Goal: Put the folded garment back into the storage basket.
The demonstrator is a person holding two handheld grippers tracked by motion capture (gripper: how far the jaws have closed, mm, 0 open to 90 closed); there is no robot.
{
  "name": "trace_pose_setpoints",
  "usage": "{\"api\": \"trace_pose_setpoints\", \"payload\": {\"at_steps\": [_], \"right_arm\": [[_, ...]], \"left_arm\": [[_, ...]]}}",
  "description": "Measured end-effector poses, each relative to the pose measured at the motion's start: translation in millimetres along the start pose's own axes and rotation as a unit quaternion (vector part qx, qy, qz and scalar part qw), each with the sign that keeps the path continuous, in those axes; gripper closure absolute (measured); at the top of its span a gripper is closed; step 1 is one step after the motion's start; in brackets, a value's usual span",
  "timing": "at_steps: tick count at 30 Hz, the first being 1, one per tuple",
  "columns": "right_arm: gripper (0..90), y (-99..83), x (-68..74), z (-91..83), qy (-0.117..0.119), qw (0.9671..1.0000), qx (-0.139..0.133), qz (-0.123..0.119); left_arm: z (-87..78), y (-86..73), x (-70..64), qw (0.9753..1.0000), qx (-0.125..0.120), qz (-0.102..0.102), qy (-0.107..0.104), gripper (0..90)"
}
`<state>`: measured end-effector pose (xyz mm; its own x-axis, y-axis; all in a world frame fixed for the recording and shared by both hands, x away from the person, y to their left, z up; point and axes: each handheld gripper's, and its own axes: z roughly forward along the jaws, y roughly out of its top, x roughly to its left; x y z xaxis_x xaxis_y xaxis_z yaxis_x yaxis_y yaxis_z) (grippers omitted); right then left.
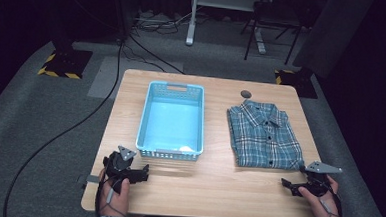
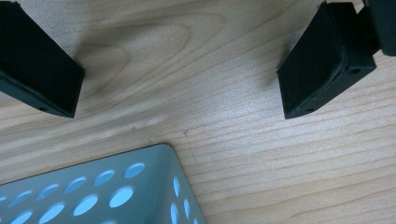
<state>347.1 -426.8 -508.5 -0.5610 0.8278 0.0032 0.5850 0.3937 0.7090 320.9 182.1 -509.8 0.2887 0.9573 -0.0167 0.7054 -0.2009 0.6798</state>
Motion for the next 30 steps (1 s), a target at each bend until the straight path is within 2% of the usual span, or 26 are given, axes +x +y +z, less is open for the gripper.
{"api": "trace_pose_setpoints", "payload": {"at_steps": [20, 25, 30], "right_arm": [[0.3, 0.0, -1.2, -0.5, 0.004, 1.0000, 0.001, -0.002], [0.2, 0.9, -0.7, 0.2, -0.004, 1.0000, 0.002, 0.006], [0.1, 0.7, -0.9, 0.0, -0.003, 1.0000, 0.002, 0.005]], "left_arm": [[0.0, 0.0, 0.0, 1.0000, 0.000, 0.000, 0.000, 0.1], [0.0, 0.0, 0.0, 1.0000, 0.000, 0.000, 0.000, 0.1], [0.0, 0.0, 0.0, 1.0000, 0.000, 0.000, 0.000, 0.1]]}}
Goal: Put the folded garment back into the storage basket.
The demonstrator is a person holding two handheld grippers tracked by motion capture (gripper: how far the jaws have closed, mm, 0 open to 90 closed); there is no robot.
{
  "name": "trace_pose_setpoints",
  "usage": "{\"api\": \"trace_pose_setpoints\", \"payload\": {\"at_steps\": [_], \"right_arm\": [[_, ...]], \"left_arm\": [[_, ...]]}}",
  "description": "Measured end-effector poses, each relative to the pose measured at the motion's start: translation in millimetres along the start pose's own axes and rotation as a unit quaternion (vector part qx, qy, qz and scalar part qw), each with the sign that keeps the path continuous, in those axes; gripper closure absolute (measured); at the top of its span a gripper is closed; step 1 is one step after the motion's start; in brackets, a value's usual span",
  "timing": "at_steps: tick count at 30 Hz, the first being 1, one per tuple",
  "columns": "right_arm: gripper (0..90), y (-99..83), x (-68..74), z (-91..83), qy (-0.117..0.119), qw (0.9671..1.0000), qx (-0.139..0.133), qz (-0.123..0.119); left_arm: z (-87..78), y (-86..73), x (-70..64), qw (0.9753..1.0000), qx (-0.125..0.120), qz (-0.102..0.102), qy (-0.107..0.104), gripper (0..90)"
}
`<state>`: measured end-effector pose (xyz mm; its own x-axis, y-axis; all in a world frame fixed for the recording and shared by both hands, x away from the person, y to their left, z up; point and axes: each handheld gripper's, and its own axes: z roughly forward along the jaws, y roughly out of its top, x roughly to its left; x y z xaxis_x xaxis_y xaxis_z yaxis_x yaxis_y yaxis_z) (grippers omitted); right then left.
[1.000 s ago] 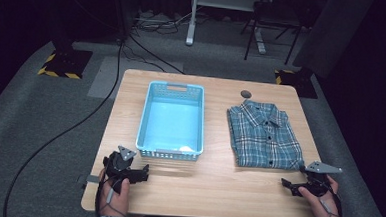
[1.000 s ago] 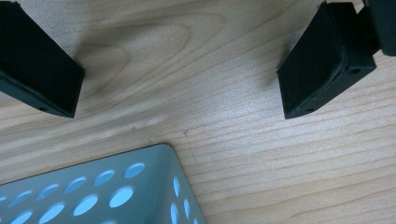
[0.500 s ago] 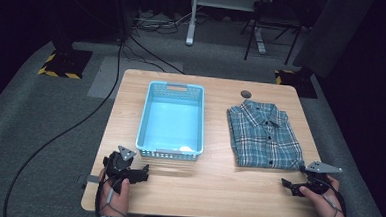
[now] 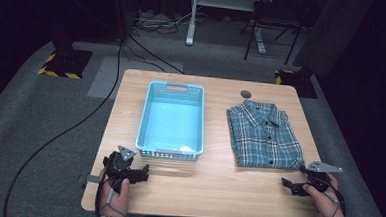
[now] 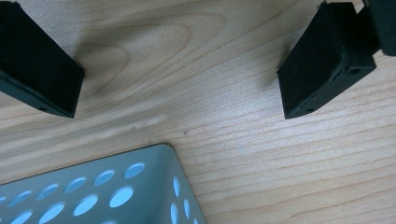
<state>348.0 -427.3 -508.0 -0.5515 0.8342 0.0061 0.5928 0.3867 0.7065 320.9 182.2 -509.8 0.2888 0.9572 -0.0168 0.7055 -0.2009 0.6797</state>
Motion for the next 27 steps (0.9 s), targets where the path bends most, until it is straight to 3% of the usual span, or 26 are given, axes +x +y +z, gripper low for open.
{"api": "trace_pose_setpoints", "payload": {"at_steps": [7, 14, 27], "right_arm": [[0.1, 3.9, 0.1, -1.3, 0.002, 0.9999, 0.012, 0.010], [0.4, 14.6, 2.0, -12.8, -0.002, 0.9998, 0.001, 0.019], [0.7, 34.0, 7.2, -24.4, 0.008, 1.0000, -0.004, -0.001]], "left_arm": [[0.0, 0.0, 0.0, 1.0000, 0.000, 0.000, 0.000, 0.1], [0.0, 0.0, 0.0, 1.0000, 0.000, 0.000, 0.000, 0.1], [0.0, 0.0, 0.0, 1.0000, 0.000, 0.000, 0.000, 0.1]]}}
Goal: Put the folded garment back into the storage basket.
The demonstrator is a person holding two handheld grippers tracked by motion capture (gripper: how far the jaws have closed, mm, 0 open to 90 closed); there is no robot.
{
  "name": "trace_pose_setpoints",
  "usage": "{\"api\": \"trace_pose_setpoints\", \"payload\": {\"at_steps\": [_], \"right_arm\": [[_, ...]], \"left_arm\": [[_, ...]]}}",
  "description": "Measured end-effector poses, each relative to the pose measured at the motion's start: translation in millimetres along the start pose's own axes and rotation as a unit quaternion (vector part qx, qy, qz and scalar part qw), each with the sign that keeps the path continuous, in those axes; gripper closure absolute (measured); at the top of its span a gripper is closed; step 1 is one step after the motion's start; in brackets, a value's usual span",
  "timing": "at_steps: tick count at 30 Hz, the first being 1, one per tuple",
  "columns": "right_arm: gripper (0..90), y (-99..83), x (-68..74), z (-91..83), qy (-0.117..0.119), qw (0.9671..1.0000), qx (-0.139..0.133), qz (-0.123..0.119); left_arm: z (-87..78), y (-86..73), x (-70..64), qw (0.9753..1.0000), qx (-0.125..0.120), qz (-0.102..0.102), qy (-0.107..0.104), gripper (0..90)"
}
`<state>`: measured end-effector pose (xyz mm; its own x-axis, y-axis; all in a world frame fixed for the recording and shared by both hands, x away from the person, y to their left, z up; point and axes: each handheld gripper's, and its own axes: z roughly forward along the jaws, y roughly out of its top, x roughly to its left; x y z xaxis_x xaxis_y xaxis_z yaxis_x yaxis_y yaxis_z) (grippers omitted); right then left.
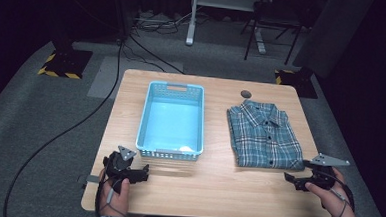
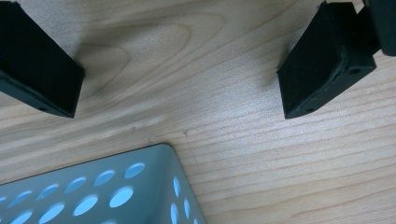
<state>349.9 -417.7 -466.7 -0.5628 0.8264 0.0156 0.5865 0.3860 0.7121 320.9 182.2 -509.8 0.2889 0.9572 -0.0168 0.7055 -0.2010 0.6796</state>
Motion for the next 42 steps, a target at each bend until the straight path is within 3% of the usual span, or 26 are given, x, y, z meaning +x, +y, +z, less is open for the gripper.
{"api": "trace_pose_setpoints", "payload": {"at_steps": [14, 25, 29, 42], "right_arm": [[0.7, 26.7, 3.8, -8.5, 0.010, 0.9994, -0.023, -0.022], [0.8, 36.9, 4.7, -15.5, 0.007, 0.9988, -0.038, -0.029], [1.0, 44.4, 4.9, -21.3, -0.004, 0.9973, -0.066, -0.031], [1.0, 64.0, 5.1, -26.4, -0.003, 0.9967, -0.069, -0.044]], "left_arm": [[0.0, 0.0, 0.0, 1.0000, 0.000, 0.000, 0.000, 0.1], [0.0, 0.0, 0.0, 1.0000, 0.000, 0.000, 0.000, 0.1], [0.0, 0.0, 0.0, 1.0000, 0.000, 0.000, 0.000, 0.1], [-0.2, -0.2, -0.2, 1.0000, 0.000, 0.000, 0.000, 0.2]]}}
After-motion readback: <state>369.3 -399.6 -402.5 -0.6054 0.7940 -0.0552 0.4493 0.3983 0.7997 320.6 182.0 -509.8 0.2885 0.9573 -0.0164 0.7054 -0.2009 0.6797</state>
